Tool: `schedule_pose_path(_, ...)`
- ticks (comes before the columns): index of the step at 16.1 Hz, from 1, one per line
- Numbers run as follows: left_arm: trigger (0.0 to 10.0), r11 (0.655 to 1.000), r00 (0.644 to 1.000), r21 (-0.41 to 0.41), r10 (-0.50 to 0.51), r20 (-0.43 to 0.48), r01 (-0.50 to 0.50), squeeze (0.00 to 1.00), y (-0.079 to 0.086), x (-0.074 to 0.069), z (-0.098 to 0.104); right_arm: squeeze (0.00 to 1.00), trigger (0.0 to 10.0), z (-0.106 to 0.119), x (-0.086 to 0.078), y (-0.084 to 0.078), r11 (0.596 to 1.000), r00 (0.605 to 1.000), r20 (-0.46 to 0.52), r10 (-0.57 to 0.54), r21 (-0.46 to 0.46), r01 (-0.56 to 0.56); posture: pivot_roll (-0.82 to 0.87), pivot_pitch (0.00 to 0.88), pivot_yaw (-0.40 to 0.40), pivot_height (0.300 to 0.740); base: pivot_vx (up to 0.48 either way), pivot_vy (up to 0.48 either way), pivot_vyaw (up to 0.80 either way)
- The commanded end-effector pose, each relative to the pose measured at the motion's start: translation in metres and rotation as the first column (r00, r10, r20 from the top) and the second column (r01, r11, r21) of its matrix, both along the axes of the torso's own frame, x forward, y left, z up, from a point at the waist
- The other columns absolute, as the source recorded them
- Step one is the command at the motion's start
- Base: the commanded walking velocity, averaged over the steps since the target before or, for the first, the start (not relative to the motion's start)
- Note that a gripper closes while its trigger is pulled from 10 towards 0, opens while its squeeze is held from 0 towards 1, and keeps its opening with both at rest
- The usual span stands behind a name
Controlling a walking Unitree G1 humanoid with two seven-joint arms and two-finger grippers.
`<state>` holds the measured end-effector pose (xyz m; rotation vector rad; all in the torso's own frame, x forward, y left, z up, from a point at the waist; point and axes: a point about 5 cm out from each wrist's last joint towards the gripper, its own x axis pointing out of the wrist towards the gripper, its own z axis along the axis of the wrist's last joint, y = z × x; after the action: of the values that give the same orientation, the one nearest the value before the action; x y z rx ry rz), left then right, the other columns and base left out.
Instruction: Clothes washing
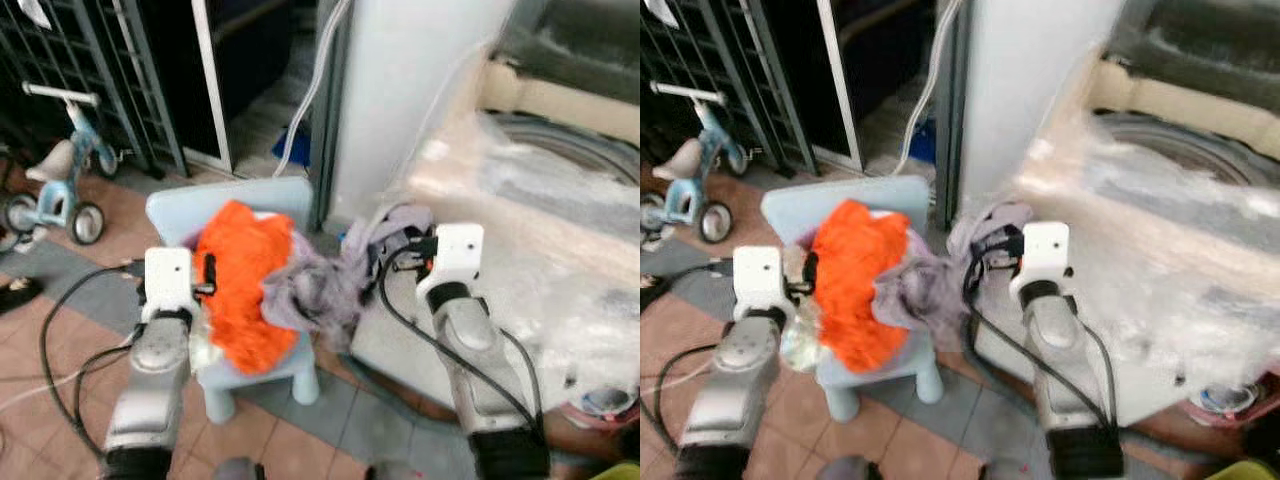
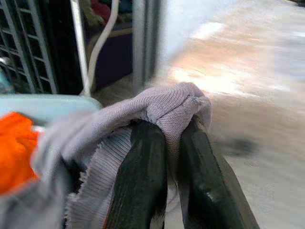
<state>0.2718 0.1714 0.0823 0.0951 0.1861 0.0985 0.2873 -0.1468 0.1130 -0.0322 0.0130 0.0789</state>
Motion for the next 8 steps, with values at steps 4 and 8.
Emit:
schedule_pose_path(4, 10.0, 1.000, 1.000, 0.004, -0.013, -0.007, 0.013, 0.00, -0.0020, 0.0002, -0.0006, 0.00, 10.0, 0.0126, 0.0045, 0.0015, 1.000, 0.999, 0.048, 0.000, 0.004, -0.001, -0.04, 0.000, -0.003, 0.740, 0.000, -0.332, 0.00)
schedule_pose_path(8, 10.0, 1.000, 1.000, -0.008, -0.013, 0.015, 0.013, 0.00, -0.0021, 0.0009, 0.0024, 0.00, 10.0, 0.0153, 0.0054, 0.0043, 1.000, 0.998, 0.059, 0.016, -0.005, -0.015, -0.04, 0.000, -0.001, 0.740, 0.000, -0.066, 0.00)
